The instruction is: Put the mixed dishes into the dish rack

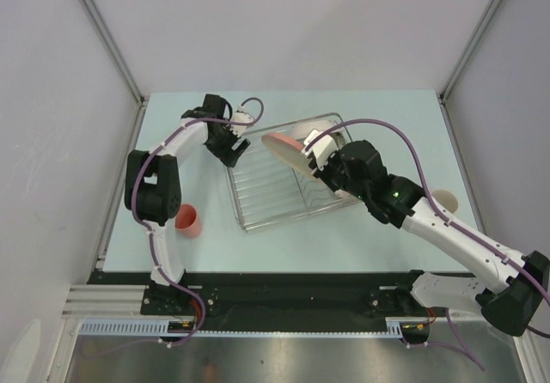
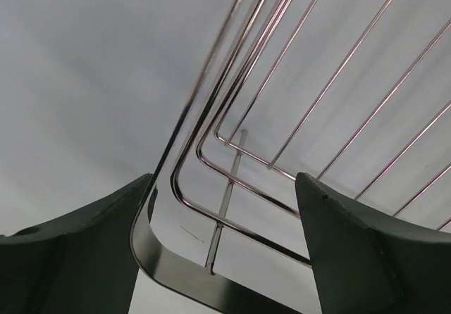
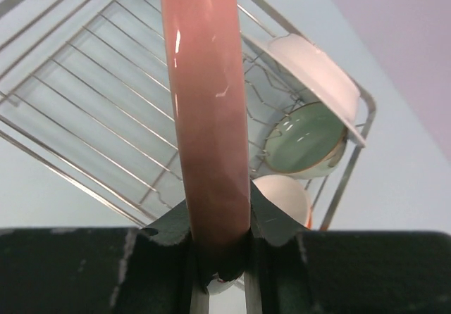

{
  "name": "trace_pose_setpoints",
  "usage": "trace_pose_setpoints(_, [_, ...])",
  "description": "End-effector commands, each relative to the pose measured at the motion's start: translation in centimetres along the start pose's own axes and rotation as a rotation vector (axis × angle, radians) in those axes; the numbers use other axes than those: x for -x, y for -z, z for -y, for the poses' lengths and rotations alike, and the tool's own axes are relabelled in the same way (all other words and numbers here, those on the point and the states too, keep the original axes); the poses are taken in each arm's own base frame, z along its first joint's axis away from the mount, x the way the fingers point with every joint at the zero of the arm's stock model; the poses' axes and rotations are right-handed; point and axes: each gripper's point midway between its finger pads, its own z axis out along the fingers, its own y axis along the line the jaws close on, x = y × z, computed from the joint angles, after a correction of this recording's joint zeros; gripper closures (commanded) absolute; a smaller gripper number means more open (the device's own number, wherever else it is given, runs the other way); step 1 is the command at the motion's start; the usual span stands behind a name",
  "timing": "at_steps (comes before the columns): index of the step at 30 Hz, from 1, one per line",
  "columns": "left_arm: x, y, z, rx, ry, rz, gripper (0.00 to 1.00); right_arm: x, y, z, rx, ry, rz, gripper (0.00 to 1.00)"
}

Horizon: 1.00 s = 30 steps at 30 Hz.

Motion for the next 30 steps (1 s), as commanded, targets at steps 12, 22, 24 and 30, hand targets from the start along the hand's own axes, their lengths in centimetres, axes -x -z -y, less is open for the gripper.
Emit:
trace_pose_setpoints(12, [1.0,-1.3,3.7,-0.065,-0.121,-0.033,0.42,7.1,3.4,5.1,-0.191,0.094,0.23,1.0])
trace_pose_setpoints(22, [5.3,-1.2,4.3,-0.153,-0.058,0.061,0.64,6.1,4.9,4.8,-0.18,0.036,0.214,1.0])
trace_pose_setpoints(24, [5.6,-1.8,4.4,-0.176,-0.051,0.061,0.68,5.9,5.0,4.7,-0.178,0.029,0.208,1.0])
trace_pose_setpoints(30, [7.4,-2.5,3.8,-0.178,-0.068,0.102,0.76,5.2,5.3,4.3,-0.168,0.022,0.187,1.0])
